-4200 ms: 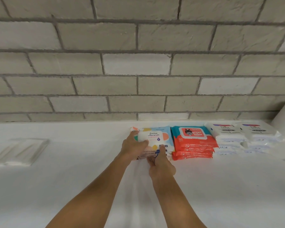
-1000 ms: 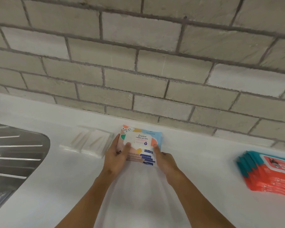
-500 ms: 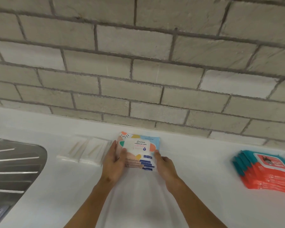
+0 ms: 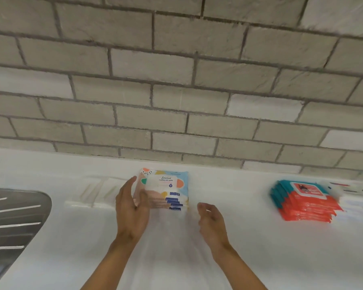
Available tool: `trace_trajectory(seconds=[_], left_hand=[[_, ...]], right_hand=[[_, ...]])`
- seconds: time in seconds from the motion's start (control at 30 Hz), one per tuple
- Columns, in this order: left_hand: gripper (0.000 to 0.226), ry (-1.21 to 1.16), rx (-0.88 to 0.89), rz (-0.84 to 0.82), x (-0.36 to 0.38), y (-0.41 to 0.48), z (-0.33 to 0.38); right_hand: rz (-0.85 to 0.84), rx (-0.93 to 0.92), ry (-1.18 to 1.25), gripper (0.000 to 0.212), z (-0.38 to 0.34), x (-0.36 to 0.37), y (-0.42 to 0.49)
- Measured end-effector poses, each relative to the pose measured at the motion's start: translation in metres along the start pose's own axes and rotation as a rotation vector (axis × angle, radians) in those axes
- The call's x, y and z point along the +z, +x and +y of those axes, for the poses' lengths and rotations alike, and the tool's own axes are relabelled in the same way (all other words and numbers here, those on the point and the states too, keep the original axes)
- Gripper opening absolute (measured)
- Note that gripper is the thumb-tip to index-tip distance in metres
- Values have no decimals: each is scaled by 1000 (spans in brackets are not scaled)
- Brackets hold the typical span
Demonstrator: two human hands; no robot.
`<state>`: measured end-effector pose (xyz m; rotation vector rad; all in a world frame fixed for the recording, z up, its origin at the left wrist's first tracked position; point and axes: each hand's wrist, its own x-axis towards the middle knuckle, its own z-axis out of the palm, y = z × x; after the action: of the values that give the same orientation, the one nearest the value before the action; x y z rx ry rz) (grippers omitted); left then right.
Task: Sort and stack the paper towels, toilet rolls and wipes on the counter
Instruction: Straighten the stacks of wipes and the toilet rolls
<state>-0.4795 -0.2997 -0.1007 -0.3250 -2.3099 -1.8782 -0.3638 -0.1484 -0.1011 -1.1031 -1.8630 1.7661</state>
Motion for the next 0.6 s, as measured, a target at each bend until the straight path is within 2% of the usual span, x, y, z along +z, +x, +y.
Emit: trace_trajectory(seconds=[0.07, 0.3, 0.43, 0.6], left_hand=[[37, -48, 38, 4, 2, -15, 10], [27, -132, 3, -107, 32, -85, 52], [33, -59, 60, -234, 62, -127, 74], [41, 117, 257, -405, 105, -172, 98]], right_hand=[[6, -20, 24, 11, 0, -16, -17], [-129, -45, 83, 20, 5, -93, -76], [-83, -76, 94, 18, 20, -147, -87], [26, -112, 59, 15, 29, -218, -84]])
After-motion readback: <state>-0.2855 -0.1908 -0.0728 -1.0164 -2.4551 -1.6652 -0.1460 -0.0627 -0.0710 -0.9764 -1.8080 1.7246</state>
